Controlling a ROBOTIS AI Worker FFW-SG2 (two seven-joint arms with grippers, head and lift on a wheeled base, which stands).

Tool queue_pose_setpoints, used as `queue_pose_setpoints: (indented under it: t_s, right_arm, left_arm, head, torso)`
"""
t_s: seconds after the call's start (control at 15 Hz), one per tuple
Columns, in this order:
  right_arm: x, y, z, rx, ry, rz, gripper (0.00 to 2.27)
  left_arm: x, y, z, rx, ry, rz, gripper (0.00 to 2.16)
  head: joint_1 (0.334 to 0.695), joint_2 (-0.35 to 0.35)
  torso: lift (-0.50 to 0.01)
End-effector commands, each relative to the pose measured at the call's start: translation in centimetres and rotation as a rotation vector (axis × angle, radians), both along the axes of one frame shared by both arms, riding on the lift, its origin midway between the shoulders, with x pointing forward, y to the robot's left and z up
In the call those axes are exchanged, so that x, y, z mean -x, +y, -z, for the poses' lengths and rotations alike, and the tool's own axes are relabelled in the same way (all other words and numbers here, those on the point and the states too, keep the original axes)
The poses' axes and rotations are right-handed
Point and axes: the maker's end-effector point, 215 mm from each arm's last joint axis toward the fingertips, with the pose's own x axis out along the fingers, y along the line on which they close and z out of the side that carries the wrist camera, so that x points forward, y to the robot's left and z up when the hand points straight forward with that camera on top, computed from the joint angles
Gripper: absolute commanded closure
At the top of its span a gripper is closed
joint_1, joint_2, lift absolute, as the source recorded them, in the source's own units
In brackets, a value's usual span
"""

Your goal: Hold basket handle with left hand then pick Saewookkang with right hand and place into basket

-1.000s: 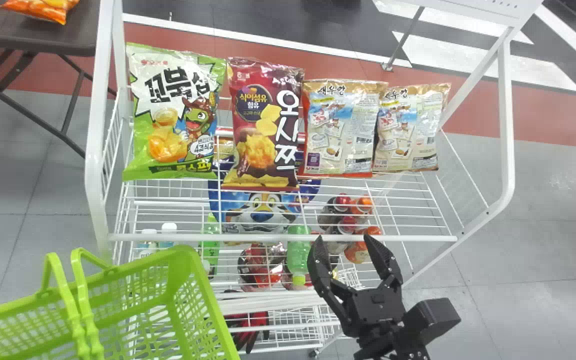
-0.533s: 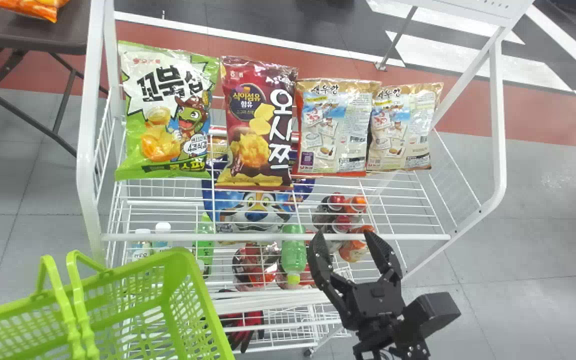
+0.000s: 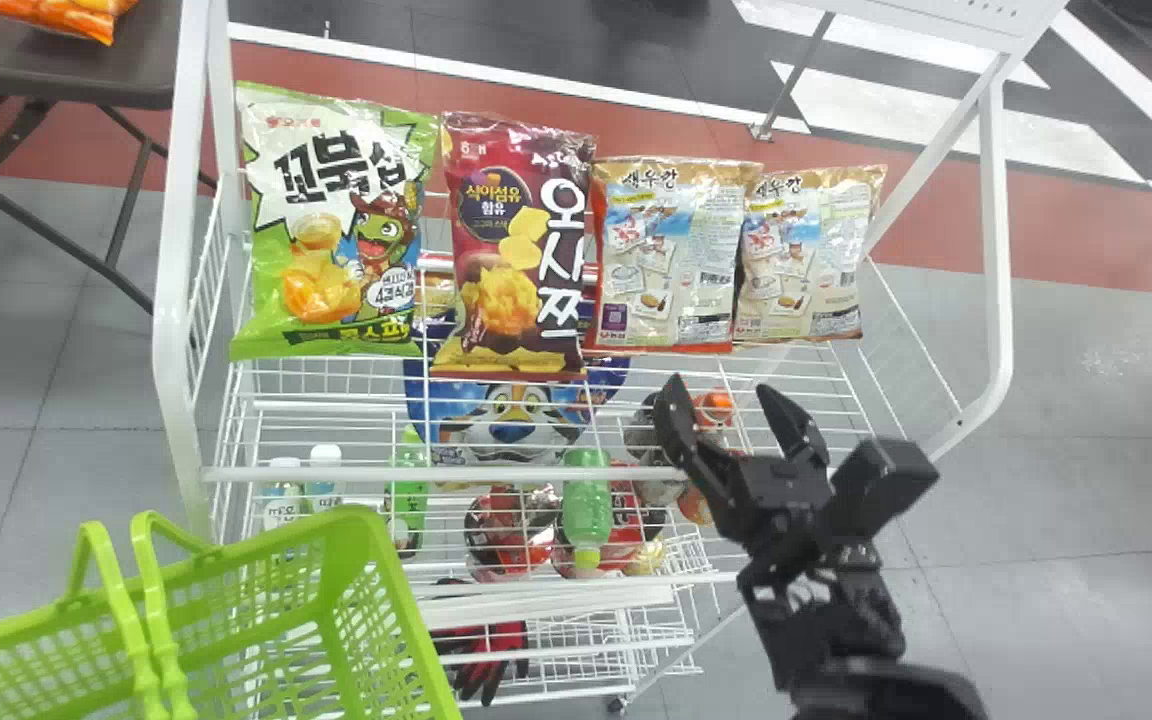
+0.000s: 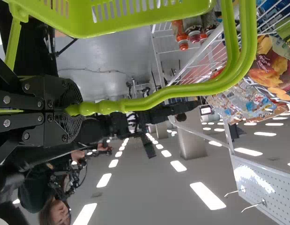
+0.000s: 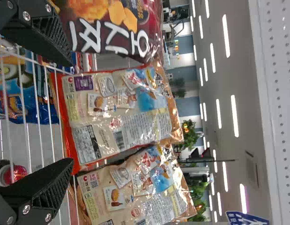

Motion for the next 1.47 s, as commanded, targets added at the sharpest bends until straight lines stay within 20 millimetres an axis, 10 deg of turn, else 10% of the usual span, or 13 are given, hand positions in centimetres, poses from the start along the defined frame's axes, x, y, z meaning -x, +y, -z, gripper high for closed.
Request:
queue_pose_setpoints:
  t_s: [0.0,0.53,1.0,1.2,1.4]
  right_arm:
    - [-3.1,-0.8,-0.6,-0.028,0.036,0.008,0.08]
    - [-11.1,-2.2,-1.8,-0.048,0.143,0.002,0.08]
    - [-14.8,2.8,-0.2,0.025,0.235,-0.109,0.13]
    - [-14.8,2.4,0.4,0.035,0.248,-0.091,0.62]
    - [-14.4,1.5,1.1,0.031,0.281,-0.068,2.01]
  left_arm:
    - [0.3,0.0,-0.1,0.005,0.028,0.0,2.16]
    - [-0.2,-0.2,-0.3,-0.018,0.001,0.035,2.15]
    - [-0.7,0.0,-0.4,-0.023,-0.006,0.034,2.16]
    - [-0.8,0.2,-0.2,-0.028,-0.004,0.032,2.16]
    - [-1.0,0.1,-0.2,-0.028,-0.003,0.033,2.16]
  head:
    - [0.695,-0.35]
    - [0.695,-0.35]
    - [0.695,-0.301]
    - [0.695,-0.283]
    - [0.695,-0.283]
  torso:
    - [-0.016]
    - [-0.016]
    - [-0.016]
    - [-0.016]
    - [-0.016]
